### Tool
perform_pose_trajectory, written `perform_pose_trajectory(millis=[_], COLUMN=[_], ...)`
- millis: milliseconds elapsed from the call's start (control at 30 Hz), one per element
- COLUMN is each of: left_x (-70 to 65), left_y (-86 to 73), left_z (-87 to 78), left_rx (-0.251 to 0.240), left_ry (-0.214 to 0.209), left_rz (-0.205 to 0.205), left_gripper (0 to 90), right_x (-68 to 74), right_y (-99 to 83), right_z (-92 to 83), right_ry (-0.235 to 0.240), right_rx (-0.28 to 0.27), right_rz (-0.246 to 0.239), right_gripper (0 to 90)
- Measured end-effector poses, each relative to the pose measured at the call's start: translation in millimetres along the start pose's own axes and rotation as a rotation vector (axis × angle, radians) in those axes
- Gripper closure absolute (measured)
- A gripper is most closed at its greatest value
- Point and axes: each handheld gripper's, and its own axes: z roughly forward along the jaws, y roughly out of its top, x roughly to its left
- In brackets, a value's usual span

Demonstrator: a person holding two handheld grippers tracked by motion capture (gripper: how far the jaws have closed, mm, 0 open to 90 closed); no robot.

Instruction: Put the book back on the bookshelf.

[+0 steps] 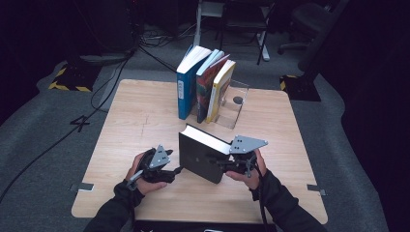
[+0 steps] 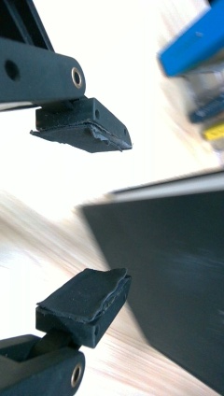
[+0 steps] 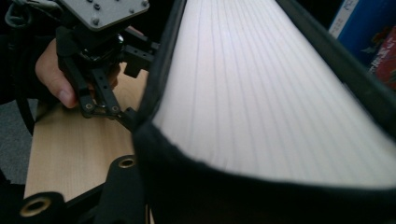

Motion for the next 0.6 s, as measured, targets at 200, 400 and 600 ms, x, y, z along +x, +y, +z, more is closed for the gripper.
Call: perform_pose_trajectory(millis=[200,400,600], left_x=[11.8,24.3,29.4], left_y=[-24.6,-45.4,-52.9], left_z=[-16.9,-34.3,-40.4], left_rx=[0.063,0.081,0.084], left_ry=[0.047,0.087,0.13], left_rz=[-0.032,-0.096,-0.139], left_gripper=[31.0,31.1,31.2], right_x=[-13.2,-24.5,-35.5], right_y=[-0.1,1.4,4.6], right_z=[-9.0,-17.5,-21.0], right_ry=[-0.048,-0.088,-0.121], right_rx=[0.002,0.01,0.016], right_rz=[0.004,0.009,0.028], right_gripper=[53.7,54.0,54.1])
